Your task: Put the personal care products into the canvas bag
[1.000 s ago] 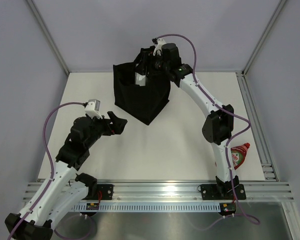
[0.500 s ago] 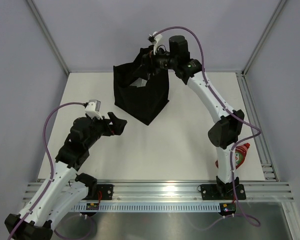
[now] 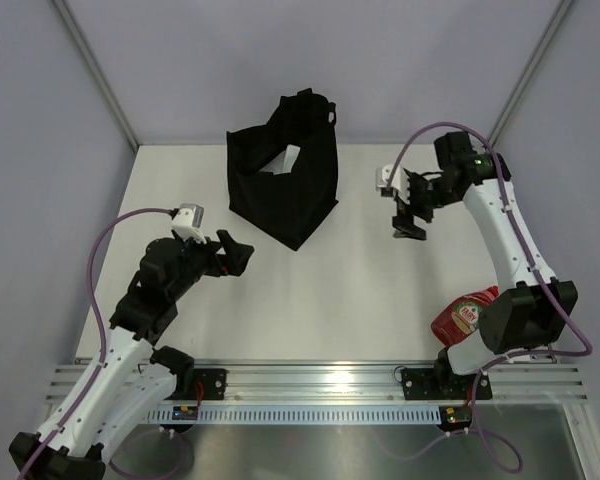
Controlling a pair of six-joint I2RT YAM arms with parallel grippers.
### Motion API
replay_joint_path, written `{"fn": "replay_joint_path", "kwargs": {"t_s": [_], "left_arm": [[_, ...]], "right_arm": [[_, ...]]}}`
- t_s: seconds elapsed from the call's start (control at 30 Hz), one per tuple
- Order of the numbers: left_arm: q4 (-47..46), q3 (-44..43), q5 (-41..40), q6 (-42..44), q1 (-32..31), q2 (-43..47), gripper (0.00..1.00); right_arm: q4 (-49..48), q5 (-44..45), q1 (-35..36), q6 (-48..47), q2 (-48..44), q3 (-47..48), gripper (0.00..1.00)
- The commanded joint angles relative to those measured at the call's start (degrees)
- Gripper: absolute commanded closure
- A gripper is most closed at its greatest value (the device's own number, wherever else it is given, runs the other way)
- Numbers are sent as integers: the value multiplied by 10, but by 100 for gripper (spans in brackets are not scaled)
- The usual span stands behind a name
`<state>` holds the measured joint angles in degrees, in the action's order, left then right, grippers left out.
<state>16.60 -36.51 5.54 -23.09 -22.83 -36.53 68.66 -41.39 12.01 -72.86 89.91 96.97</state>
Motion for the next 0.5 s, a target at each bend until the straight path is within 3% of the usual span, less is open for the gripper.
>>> {"fn": "replay_joint_path", "kwargs": {"t_s": [0.0, 0.13, 0.2, 0.47], "left_arm": [[-21, 1, 23, 19, 1, 8, 1], [-30, 3, 42, 21, 0, 2, 1], [-33, 4, 52, 21, 1, -1, 1], [-40, 7, 94, 29, 1, -28, 1]], "right_arm": [[199, 146, -74, -206, -62, -90, 3], [168, 321, -144, -305, -170, -290, 0], [161, 354, -167, -350, -194, -359, 1], [100, 439, -175, -393, -226, -492, 1]]}}
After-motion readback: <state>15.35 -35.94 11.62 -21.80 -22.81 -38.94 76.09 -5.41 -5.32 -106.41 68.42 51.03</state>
